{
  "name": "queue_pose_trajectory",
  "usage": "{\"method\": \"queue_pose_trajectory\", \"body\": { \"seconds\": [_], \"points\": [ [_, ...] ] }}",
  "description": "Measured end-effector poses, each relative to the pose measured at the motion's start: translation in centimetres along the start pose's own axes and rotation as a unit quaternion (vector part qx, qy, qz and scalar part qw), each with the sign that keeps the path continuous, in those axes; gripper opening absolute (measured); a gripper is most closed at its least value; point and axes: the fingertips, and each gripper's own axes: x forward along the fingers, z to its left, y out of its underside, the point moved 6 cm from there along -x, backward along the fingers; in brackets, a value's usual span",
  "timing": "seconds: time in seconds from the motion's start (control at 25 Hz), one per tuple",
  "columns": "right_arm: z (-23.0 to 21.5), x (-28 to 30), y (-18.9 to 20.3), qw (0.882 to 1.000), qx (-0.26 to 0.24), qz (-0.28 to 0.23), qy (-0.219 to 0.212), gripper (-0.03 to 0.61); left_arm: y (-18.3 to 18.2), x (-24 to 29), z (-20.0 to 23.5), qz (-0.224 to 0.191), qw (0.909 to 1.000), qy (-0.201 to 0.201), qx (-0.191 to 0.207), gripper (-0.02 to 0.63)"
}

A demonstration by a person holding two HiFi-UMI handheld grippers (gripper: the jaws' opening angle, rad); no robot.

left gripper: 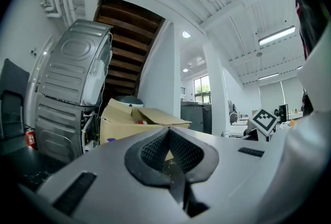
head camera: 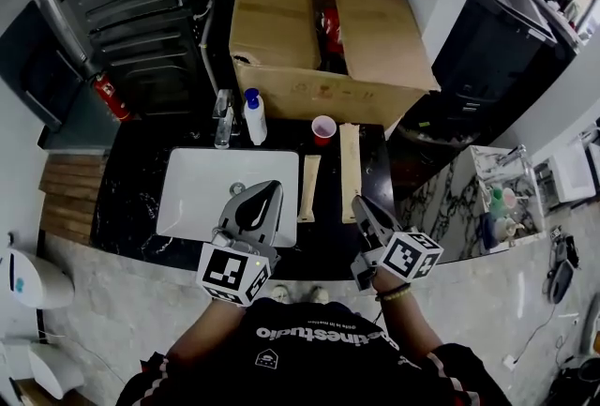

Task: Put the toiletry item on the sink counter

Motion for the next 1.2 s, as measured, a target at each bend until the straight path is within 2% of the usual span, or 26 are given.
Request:
{"method": "queue_pose_trajectory", "body": {
  "seconds": [0.28,0.56,0.84,1.2],
  "points": [
    [-4.7,2.7,3.6,0.996,0.024,0.058,0.064,0.055,0.8,-0.7,0.7,0.007,0.9999,-0.011,-0.006,0.014],
    [-9.8,4.7,8.3,0.983,0.052,0.122,0.129,0.055,1.4,-1.0,1.4,0.014,0.9996,-0.019,-0.013,0.014],
    [-11.9,6.2,10.4,0.974,0.066,0.150,0.155,0.055,1.8,-1.2,1.7,0.020,0.9995,-0.020,-0.013,0.014],
    [-12.6,6.3,11.0,0.966,0.048,0.169,0.190,0.064,1.8,-1.2,1.7,0.023,0.9995,-0.017,-0.010,0.014]
  ]
}}
